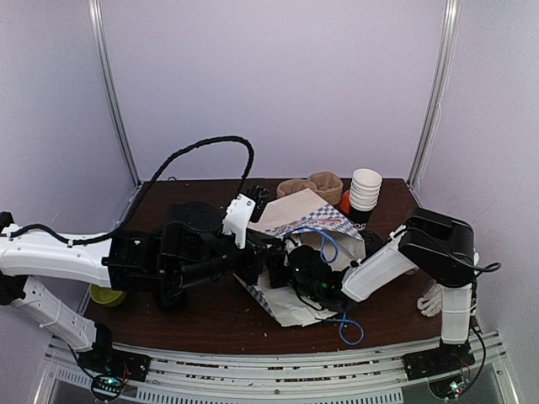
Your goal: Pack the takeout coffee
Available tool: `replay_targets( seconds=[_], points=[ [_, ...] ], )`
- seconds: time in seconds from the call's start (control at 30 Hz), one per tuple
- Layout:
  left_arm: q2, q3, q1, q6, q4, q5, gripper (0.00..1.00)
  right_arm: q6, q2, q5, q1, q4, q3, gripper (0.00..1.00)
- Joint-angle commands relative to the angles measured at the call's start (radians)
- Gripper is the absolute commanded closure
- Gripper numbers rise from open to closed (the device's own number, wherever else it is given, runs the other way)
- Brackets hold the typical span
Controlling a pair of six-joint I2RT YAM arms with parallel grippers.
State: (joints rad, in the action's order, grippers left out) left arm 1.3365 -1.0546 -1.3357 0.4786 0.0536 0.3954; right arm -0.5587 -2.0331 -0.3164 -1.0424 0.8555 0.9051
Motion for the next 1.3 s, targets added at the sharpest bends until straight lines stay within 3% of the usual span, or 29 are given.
replay_targets(
  seconds=[0.0,0.27,0.53,0.77,1.03,1.27],
  points=[
    [0.003,-0.038,-0.006,0.032,-0.086,-0.082,1.00,-0.036,-0.029,-0.094,0.019,-0.007,0.041,0.85],
    [0.000,-0.039,-0.007,0.047,-0.080,-0.056,1.00,-0.036,-0.028,-0.231,0.020,0.070,0.022,0.82],
    [-0.013,-0.039,-0.006,0.060,-0.041,0.026,1.00,0.072,-0.009,-0.178,0.017,0.241,-0.066,0.62],
    [-0.031,-0.041,-0.003,0.083,0.005,0.118,1.00,0.180,0.011,-0.139,0.002,0.355,-0.149,0.54],
    [-0.040,-0.029,0.000,0.085,-0.009,0.101,1.00,0.262,0.000,-0.083,-0.027,0.348,-0.147,0.35],
    [-0.039,-0.028,0.000,0.080,-0.017,0.073,1.00,0.247,-0.019,-0.071,-0.030,0.268,-0.095,0.28]
  ],
)
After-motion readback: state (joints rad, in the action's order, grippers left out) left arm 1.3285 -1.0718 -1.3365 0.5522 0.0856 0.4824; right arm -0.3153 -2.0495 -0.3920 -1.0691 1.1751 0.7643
